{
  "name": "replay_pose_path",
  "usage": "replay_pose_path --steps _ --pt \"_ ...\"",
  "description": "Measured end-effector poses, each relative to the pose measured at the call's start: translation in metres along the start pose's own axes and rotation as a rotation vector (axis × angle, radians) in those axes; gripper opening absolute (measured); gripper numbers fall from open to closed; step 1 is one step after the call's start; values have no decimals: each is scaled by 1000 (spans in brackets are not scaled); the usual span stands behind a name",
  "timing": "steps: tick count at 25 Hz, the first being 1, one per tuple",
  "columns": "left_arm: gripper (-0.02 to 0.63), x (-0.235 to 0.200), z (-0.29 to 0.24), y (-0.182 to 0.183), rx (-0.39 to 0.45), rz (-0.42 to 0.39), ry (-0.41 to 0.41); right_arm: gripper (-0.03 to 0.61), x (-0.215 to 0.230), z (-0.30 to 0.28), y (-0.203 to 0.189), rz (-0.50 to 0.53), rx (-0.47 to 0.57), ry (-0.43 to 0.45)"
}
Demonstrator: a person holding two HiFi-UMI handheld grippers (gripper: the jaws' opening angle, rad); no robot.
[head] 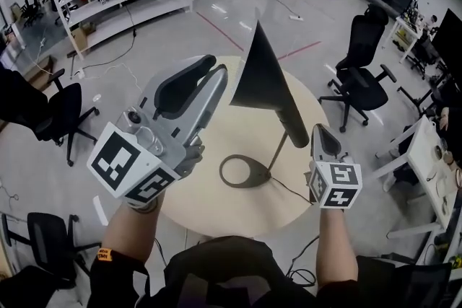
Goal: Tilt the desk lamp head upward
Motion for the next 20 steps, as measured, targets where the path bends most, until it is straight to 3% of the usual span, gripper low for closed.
replay_pose_path --steps 3,7,12,20 --pt "110 -17 38 -3 9 17 75 9 -12 18 10 -30 45 -48" --pt "110 -28 84 -37 -95 50 134 9 -47 42 18 -45 81 -91" --pt "110 -14 139 -99 -255 76 143 10 -102 72 14 -68 100 -131" --pt "86 12 194 -185 -389 190 156 10 -179 95 -35 -101 4 -124"
Point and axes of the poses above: the fingertips, and each gripper's own axes: z backward along the fingers, x to its right, y out of its top, the point moved 8 cm from there along z, backward along the fingers, and after that the axes turned 5 degrees about z, right-handed, at the moved point
